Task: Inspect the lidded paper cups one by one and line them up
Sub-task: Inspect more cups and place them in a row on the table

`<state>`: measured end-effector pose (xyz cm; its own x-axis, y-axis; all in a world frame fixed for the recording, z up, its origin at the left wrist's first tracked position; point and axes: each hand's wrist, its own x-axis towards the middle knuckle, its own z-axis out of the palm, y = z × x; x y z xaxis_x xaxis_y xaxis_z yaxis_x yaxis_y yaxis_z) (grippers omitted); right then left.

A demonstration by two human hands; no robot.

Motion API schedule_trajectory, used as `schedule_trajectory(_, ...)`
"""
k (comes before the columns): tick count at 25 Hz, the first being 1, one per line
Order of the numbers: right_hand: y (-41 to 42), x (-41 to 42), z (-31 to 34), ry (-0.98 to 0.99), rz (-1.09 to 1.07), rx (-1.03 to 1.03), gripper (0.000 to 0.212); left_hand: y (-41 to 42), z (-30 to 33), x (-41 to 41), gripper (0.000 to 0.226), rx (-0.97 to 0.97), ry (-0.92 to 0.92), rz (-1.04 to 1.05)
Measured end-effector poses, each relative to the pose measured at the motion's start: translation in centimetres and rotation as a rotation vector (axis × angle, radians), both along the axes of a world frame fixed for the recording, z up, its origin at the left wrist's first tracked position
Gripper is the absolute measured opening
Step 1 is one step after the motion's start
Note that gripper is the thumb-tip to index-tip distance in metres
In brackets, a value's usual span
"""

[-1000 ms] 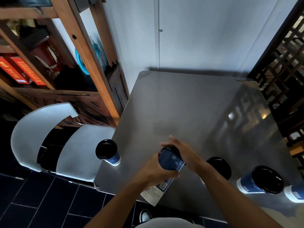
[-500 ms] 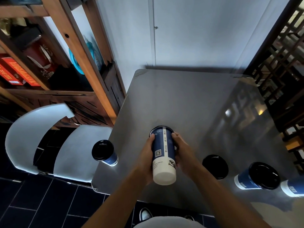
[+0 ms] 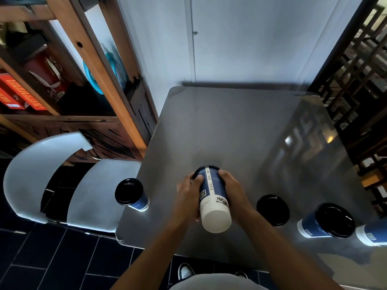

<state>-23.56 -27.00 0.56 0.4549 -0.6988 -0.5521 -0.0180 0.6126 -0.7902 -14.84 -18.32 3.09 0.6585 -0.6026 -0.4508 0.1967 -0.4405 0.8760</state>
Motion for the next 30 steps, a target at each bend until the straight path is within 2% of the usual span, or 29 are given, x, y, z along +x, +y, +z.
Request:
schedule_trajectory(2, 0.0, 0.2, -0.6, 0.000, -0.004, 0.018, 0.068, -0.4, 0.7, -0.2, 0.060, -0.014, 0.077, 0.022)
schedule_trajectory(5, 0.0, 0.3, -0.5, 0.021, -0.025, 0.030, 0.062, -0.6, 1.0, -0.3, 0.034, -0.032, 0.187, 0.004)
schedule_trajectory(9, -0.4, 0.7, -1.1, 0.039, -0.017, 0.021, 0.053, -0.6, 0.5, 0.0, 0.039, -0.016, 0.188, 0.008)
schedule_trajectory(13, -1.0, 0.4, -0.6, 0.087, 0.079, -0.031, 0.037, -0.8, 1.6, 0.2, 0.061, -0.056, 0.143, -0.027)
schedule_trajectory(17, -1.3, 0.5, 0.3, 0.126, 0.081, -0.104, 0.051, -1.0, 0.3, 0.7, 0.094, -0.084, 0.154, -0.053)
schedule_trajectory(18, -1.2, 0.5, 0.4, 0.106, 0.062, -0.073, 0.045, -1.0, 0.9, 0.6, 0.088, -0.099, 0.186, -0.016)
schedule_trajectory(20, -1.0, 0.4, 0.9, 0.043, 0.004, 0.036, 0.030, -0.7, 2.2, 0.6, 0.049, -0.159, 0.273, 0.067)
schedule_trajectory(21, -1.0, 0.4, 0.9, 0.001, -0.007, 0.080, 0.029, -0.7, 2.5, 0.6, 0.037, -0.181, 0.355, 0.062)
schedule_trajectory(23, -0.9, 0.5, 1.2, -0.073, -0.022, 0.101, 0.036, -0.9, 2.5, 0.4, 0.060, -0.229, 0.461, 0.031)
schedule_trajectory(24, -0.8, 0.7, 1.2, -0.089, -0.031, 0.087, 0.039, -0.9, 2.4, 0.2, 0.063, -0.265, 0.481, 0.030)
schedule_trajectory(30, -0.5, 0.4, 1.9, -0.111, -0.003, 0.038, 0.040, -0.8, 2.3, 0.2, 0.038, -0.197, 0.350, 0.049)
